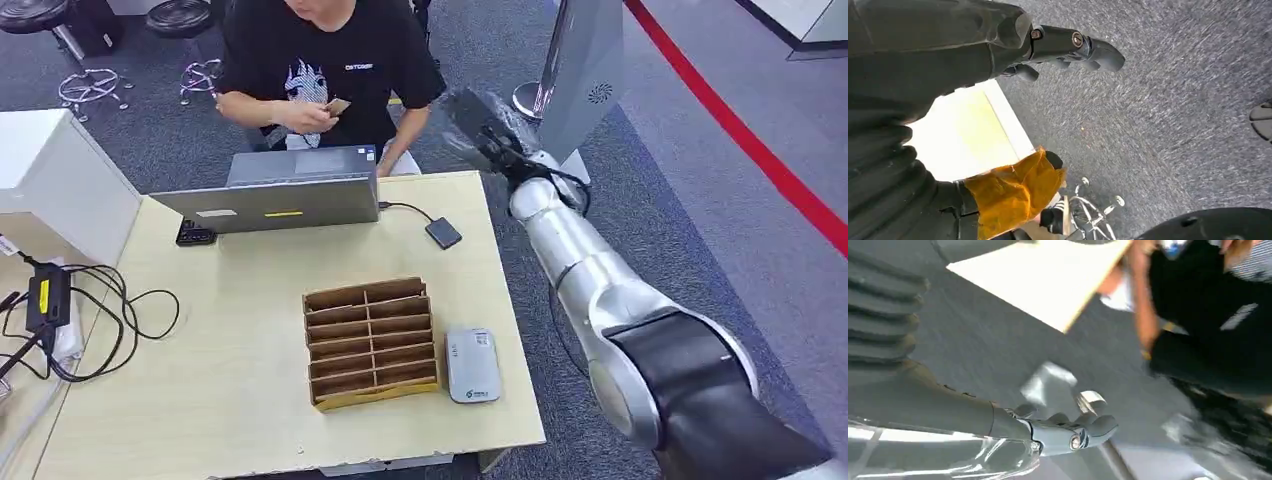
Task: Pass the card to the sensor for recognition and then transmit it.
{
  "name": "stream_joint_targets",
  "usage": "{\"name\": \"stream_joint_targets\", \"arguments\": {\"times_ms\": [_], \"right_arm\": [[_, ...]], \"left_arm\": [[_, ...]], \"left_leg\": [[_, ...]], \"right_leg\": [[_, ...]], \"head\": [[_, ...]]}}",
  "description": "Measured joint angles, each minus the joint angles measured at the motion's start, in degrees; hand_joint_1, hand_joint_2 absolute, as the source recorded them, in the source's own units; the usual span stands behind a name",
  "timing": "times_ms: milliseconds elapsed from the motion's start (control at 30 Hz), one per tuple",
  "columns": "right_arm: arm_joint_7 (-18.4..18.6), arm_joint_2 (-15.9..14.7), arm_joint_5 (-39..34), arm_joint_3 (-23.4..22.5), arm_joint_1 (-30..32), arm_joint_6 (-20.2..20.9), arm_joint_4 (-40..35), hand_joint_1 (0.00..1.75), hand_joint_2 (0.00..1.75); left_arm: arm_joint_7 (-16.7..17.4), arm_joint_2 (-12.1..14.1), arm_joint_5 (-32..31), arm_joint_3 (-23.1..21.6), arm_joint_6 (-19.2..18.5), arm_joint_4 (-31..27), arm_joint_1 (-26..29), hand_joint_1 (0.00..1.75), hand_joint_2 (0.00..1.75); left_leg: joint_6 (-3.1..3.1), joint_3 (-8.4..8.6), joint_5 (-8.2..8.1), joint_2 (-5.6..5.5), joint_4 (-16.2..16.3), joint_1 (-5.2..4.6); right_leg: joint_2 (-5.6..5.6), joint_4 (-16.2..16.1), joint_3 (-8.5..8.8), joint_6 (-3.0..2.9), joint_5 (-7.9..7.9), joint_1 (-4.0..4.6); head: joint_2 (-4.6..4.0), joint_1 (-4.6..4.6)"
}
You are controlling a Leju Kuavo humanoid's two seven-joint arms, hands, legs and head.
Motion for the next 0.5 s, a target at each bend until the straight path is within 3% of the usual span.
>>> {"name": "stream_joint_targets", "arguments": {"times_ms": [67,267,300,400,500], "right_arm": [[-0.81,-2.58,-6.22,-4.44,2.27,2.82,0.50,0.00,0.00],[-7.22,-9.35,-28.68,-23.30,14.39,16.93,1.58,0.00,0.00],[-7.54,-9.96,-30.54,-25.90,16.80,19.07,1.82,0.00,1.75],[-7.85,-11.86,-34.22,-33.05,24.24,23.89,2.56,0.00,1.75],[-5.16,-12.53,-36.92,-37.77,30.29,22.73,3.48,0.00,1.75]], "left_arm": [[-0.26,0.02,0.04,0.13,0.02,0.00,0.25,0.00,1.75],[-1.25,0.17,1.18,0.96,0.79,0.00,1.58,0.00,1.75],[-1.25,0.26,1.53,1.27,0.85,0.00,1.73,0.00,1.75],[-1.25,0.46,2.58,2.47,1.03,0.00,2.12,0.00,1.75],[-1.18,0.57,3.56,3.48,1.53,0.00,2.17,0.00,1.75]], "left_leg": [[0.03,0.00,-0.03,-0.03,0.00,0.00],[0.11,-0.02,-0.16,-0.18,-0.02,0.00],[0.11,0.00,-0.20,-0.16,-0.01,0.00],[0.11,-0.03,-0.29,-0.16,-0.04,0.00],[0.10,0.02,-0.34,-0.16,-0.04,0.01]], "right_leg": [[-0.04,-0.04,0.01,0.00,0.00,0.00],[-0.22,-0.16,0.12,0.07,-0.06,0.01],[-0.21,-0.17,0.12,0.08,-0.10,0.01],[-0.22,-0.16,0.15,0.10,-0.15,0.02],[-0.22,-0.16,0.11,0.10,-0.32,0.02]], "head": [[0.00,0.00],[0.00,0.02],[0.00,0.02],[0.00,0.00],[0.00,-0.02]]}}
